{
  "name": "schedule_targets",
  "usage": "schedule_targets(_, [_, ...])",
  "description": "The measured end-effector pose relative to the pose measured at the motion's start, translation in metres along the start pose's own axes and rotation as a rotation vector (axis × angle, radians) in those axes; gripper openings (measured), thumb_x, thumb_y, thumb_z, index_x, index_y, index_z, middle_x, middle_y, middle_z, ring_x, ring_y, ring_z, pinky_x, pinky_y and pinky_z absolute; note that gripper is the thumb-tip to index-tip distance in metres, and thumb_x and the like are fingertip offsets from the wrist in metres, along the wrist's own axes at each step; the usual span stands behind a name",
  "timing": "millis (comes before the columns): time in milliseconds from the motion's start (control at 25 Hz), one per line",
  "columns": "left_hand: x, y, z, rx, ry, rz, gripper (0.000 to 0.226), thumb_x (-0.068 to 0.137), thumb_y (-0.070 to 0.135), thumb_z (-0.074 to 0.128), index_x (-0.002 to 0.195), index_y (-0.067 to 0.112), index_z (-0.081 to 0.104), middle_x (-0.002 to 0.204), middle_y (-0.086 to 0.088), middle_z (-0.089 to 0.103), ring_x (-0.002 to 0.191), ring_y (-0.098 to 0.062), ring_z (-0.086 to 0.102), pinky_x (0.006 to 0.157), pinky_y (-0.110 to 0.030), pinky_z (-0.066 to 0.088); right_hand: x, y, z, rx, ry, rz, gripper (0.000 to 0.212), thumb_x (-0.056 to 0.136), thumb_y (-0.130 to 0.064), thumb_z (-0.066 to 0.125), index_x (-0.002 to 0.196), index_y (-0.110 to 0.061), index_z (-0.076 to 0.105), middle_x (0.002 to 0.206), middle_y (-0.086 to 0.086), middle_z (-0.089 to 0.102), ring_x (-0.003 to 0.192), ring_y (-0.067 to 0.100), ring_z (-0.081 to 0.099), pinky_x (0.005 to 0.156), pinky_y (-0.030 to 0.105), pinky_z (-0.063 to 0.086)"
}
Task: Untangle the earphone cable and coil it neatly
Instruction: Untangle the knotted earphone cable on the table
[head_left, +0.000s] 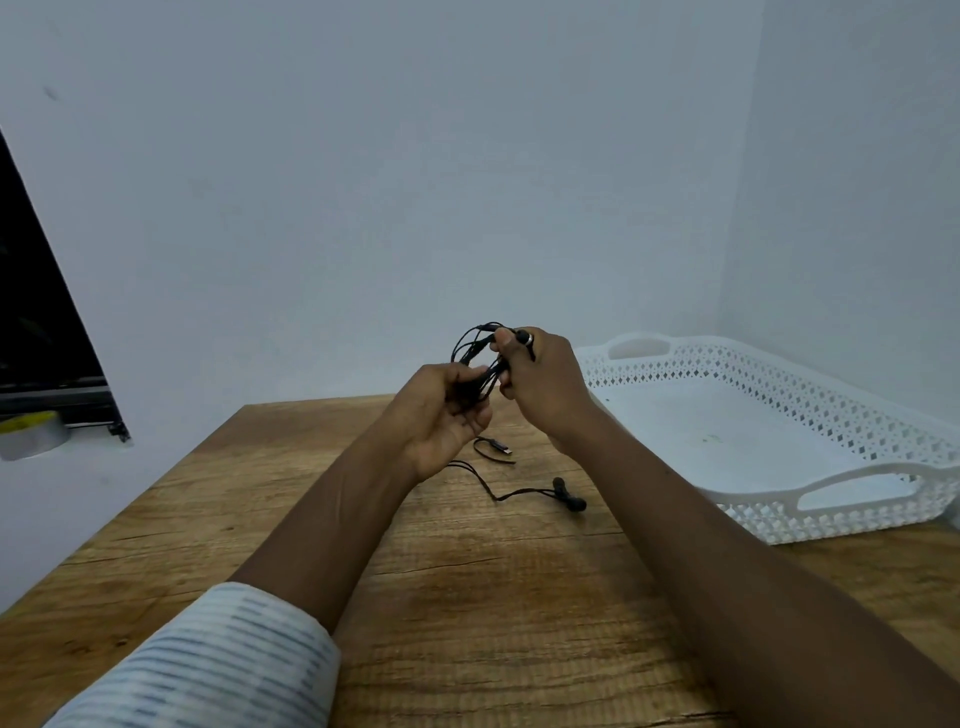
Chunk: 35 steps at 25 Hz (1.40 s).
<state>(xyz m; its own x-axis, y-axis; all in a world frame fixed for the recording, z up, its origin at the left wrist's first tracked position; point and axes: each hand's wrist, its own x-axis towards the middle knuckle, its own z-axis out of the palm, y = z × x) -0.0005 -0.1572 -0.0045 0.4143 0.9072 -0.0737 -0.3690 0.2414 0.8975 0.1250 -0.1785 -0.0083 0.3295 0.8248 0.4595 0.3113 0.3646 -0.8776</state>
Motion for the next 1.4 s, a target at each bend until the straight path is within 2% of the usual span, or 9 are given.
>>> schedule_targets(200, [-0.001, 0.006, -0.003, -0.252, -0.119, 0.182, 0.015, 0.094, 0.009, 0.049, 0.083, 0.008, 0.059, 0.082, -0.006, 0.057, 0.077, -0.019, 0.056, 0.082, -0.032, 0.046, -0.003, -0.004, 0.009, 0.348, 0.006, 0.163, 0.025, 0.102, -0.024, 0.048, 0.085, -0.011, 0.062, 0.065, 0.002, 0.053, 0.054, 0.010, 0.048, 0.057, 0.024, 0.046])
schedule_targets(400, [0.000, -0.008, -0.008, 0.015, -0.288, 0.461, 0.022, 0.092, 0.018, 0.054, 0.108, 0.006, 0.063, 0.099, 0.003, 0.073, 0.094, -0.015, 0.067, 0.086, -0.029, 0.050, -0.008, -0.014, 0.019, 0.930, -0.043, 0.444, 0.024, 0.103, -0.020, 0.045, 0.095, -0.002, 0.060, 0.079, 0.003, 0.053, 0.056, 0.006, 0.045, 0.046, 0.013, 0.045])
schedule_targets(600, [0.000, -0.002, -0.013, 0.152, -0.283, 0.582, 0.049, 0.084, 0.015, 0.073, 0.129, 0.006, 0.055, 0.138, 0.000, 0.059, 0.113, -0.015, 0.060, 0.095, -0.028, 0.052, -0.019, -0.018, 0.032, 1.134, -0.154, 0.550, 0.026, 0.105, -0.012, 0.039, 0.101, 0.000, 0.062, 0.088, 0.006, 0.062, 0.061, 0.005, 0.054, 0.046, 0.011, 0.047])
schedule_targets(720, [-0.002, -0.005, -0.008, 0.354, -0.214, 0.694, 0.043, 0.092, 0.001, 0.062, 0.133, 0.012, 0.056, 0.131, -0.003, 0.064, 0.123, -0.008, 0.059, 0.101, -0.028, 0.049, -0.018, -0.012, 0.035, 1.150, -0.192, 0.524, 0.028, 0.105, -0.008, 0.036, 0.120, 0.000, 0.058, 0.106, 0.009, 0.066, 0.078, 0.007, 0.070, 0.061, 0.015, 0.057])
schedule_targets(920, [-0.003, -0.002, -0.010, 0.416, 0.003, 0.752, 0.020, 0.098, 0.012, 0.055, 0.101, 0.024, 0.071, 0.098, 0.003, 0.077, 0.095, -0.004, 0.071, 0.077, -0.024, 0.058, -0.022, -0.010, 0.044, 1.114, -0.251, 0.520, 0.031, 0.104, -0.024, 0.042, 0.123, -0.004, 0.058, 0.092, 0.004, 0.060, 0.066, 0.004, 0.052, 0.052, 0.014, 0.047])
schedule_targets(1000, [-0.003, 0.002, -0.015, 0.421, 0.015, 0.754, 0.022, 0.099, 0.011, 0.052, 0.097, 0.020, 0.072, 0.093, 0.003, 0.077, 0.087, -0.005, 0.071, 0.074, -0.022, 0.057, -0.023, -0.009, 0.042, 1.035, -0.282, 0.552, 0.028, 0.103, -0.028, 0.046, 0.113, -0.006, 0.060, 0.084, 0.003, 0.058, 0.063, 0.006, 0.054, 0.054, 0.017, 0.049])
schedule_targets(1120, [0.000, 0.008, -0.026, 0.548, -0.028, 0.726, 0.023, 0.101, 0.007, 0.048, 0.106, 0.015, 0.069, 0.089, 0.002, 0.074, 0.084, -0.005, 0.069, 0.072, -0.018, 0.053, -0.020, -0.009, 0.024, 0.443, -0.267, 0.494, 0.025, 0.095, -0.027, 0.060, 0.115, -0.012, 0.062, 0.096, 0.002, 0.064, 0.080, 0.012, 0.061, 0.065, 0.024, 0.046])
schedule_targets(1240, [0.002, 0.010, -0.034, 0.873, -0.136, 0.605, 0.024, 0.103, 0.004, 0.042, 0.103, 0.008, 0.065, 0.086, -0.007, 0.065, 0.074, -0.010, 0.062, 0.068, -0.019, 0.053, -0.013, -0.013, 0.003, 0.017, -0.144, 0.158, 0.044, 0.084, -0.013, 0.066, 0.128, -0.016, 0.059, 0.107, -0.001, 0.065, 0.099, 0.013, 0.061, 0.074, 0.022, 0.044])
schedule_targets(1400, [0.000, 0.006, -0.036, 0.984, -0.271, 0.508, 0.023, 0.104, 0.006, 0.037, 0.093, 0.006, 0.058, 0.077, -0.004, 0.055, 0.066, -0.009, 0.051, 0.062, -0.023, 0.047, -0.006, -0.014, -0.010, -0.296, -0.324, -0.196, 0.043, 0.092, -0.006, 0.057, 0.133, -0.019, 0.059, 0.124, -0.002, 0.065, 0.110, 0.011, 0.061, 0.096, 0.026, 0.047])
